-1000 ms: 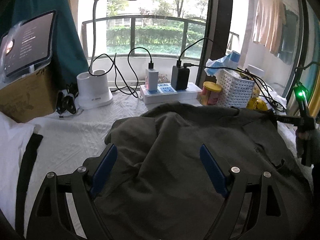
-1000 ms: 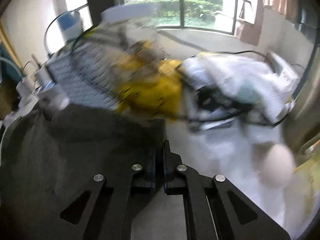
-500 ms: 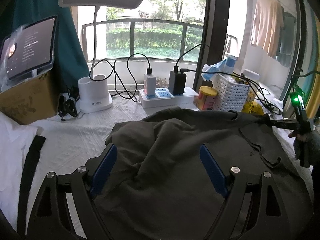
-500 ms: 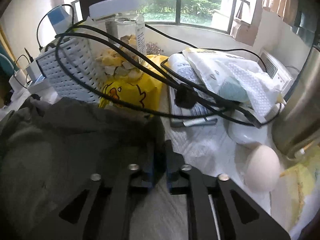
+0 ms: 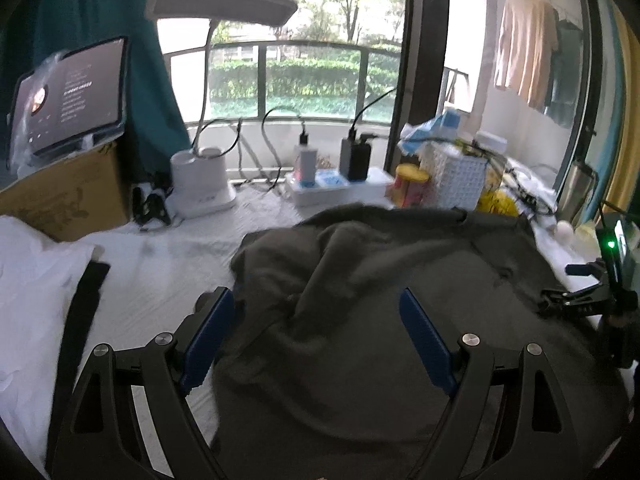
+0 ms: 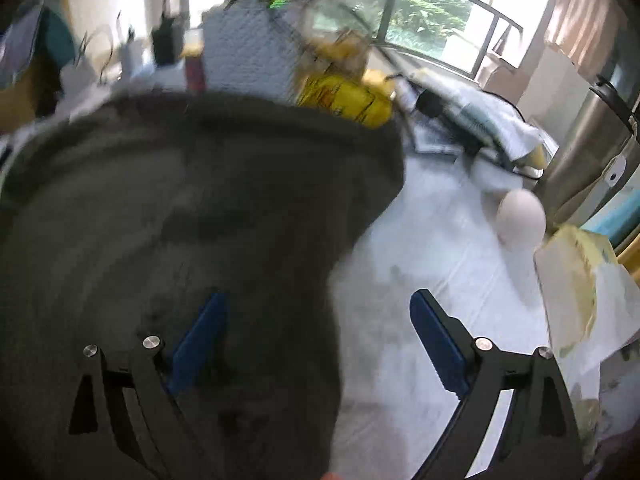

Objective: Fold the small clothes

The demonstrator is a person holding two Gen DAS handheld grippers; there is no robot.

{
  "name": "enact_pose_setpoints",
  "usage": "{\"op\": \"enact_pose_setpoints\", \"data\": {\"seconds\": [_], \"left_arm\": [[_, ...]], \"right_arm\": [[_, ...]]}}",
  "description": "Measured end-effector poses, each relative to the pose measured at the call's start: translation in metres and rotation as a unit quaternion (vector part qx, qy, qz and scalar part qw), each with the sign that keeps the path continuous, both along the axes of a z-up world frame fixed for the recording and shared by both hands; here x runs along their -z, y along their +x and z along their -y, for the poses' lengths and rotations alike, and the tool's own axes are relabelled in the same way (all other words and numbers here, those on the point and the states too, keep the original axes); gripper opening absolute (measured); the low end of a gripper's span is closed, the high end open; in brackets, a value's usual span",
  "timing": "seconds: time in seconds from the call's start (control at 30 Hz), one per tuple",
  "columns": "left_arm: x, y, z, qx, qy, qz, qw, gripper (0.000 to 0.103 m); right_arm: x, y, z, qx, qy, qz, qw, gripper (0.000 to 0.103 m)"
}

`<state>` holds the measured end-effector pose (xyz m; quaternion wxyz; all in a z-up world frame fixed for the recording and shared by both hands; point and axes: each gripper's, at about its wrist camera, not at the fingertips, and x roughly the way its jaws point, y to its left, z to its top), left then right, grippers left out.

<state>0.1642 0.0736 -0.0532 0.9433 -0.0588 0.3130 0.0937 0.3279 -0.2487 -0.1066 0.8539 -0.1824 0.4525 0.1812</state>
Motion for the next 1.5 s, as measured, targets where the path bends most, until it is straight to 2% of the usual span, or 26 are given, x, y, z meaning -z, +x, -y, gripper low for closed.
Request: {"op": "enact_pose_setpoints", "data": {"seconds": [0.07, 0.17, 0.37, 0.47, 0.7, 0.9, 0.97, 1.07, 1.1, 1.2, 1.3, 1.33, 1.5], "left_arm": [[0.004, -0.004, -0.008, -0.005, 0.004, -0.009, 0.9999, 0.087], [0.010, -0.007, -0.022, -0.014, 0.007, -0.020, 0.9997, 0.087], [0.013, 0.000, -0.057, -0.008, -0.004, -0.032, 0.9994, 0.087], [0.017, 0.018, -0.074, 0.018, -0.044, -0.046, 0.9978, 0.087], [0.031, 0.075, -0.087, 0.058, -0.085, -0.058, 0.9930, 0.087], [0.057, 0.115, -0.105, 0.060, -0.103, -0.106, 0.9871, 0.084], [0.067, 0.125, -0.113, 0.059, -0.115, -0.126, 0.9836, 0.079], [0.072, 0.129, -0.114, 0.063, -0.102, -0.137, 0.9833, 0.076], [0.072, 0.129, -0.112, 0.065, -0.095, -0.140, 0.9835, 0.074], [0.073, 0.131, -0.108, 0.071, -0.087, -0.145, 0.9829, 0.059], [0.074, 0.134, -0.107, 0.082, -0.106, -0.152, 0.9793, 0.033], [0.074, 0.135, -0.105, 0.088, -0.113, -0.154, 0.9776, 0.022], [0.070, 0.128, -0.100, 0.085, -0.106, -0.140, 0.9807, 0.012]], "right_arm": [[-0.001, -0.005, 0.004, 0.011, 0.000, -0.001, 1.000, 0.093], [-0.013, -0.011, 0.015, 0.043, 0.003, 0.026, 0.999, 0.093], [-0.044, -0.033, 0.023, 0.066, 0.073, 0.049, 0.994, 0.093], [-0.050, -0.043, 0.019, 0.074, 0.096, 0.050, 0.991, 0.093], [-0.049, -0.052, -0.005, 0.058, 0.108, 0.041, 0.992, 0.093], [-0.047, -0.051, -0.009, 0.048, 0.102, 0.044, 0.993, 0.093], [-0.045, -0.048, -0.006, 0.053, 0.107, 0.041, 0.992, 0.093], [-0.042, -0.045, -0.004, 0.058, 0.115, 0.033, 0.991, 0.093], [-0.040, -0.044, -0.003, 0.057, 0.116, 0.031, 0.991, 0.093], [-0.035, -0.041, -0.004, 0.055, 0.116, 0.026, 0.991, 0.093], [-0.033, -0.040, -0.003, 0.053, 0.120, 0.025, 0.991, 0.093], [-0.033, -0.040, -0.003, 0.053, 0.122, 0.025, 0.991, 0.093], [-0.032, -0.040, 0.003, 0.056, 0.129, 0.025, 0.990, 0.093]]}}
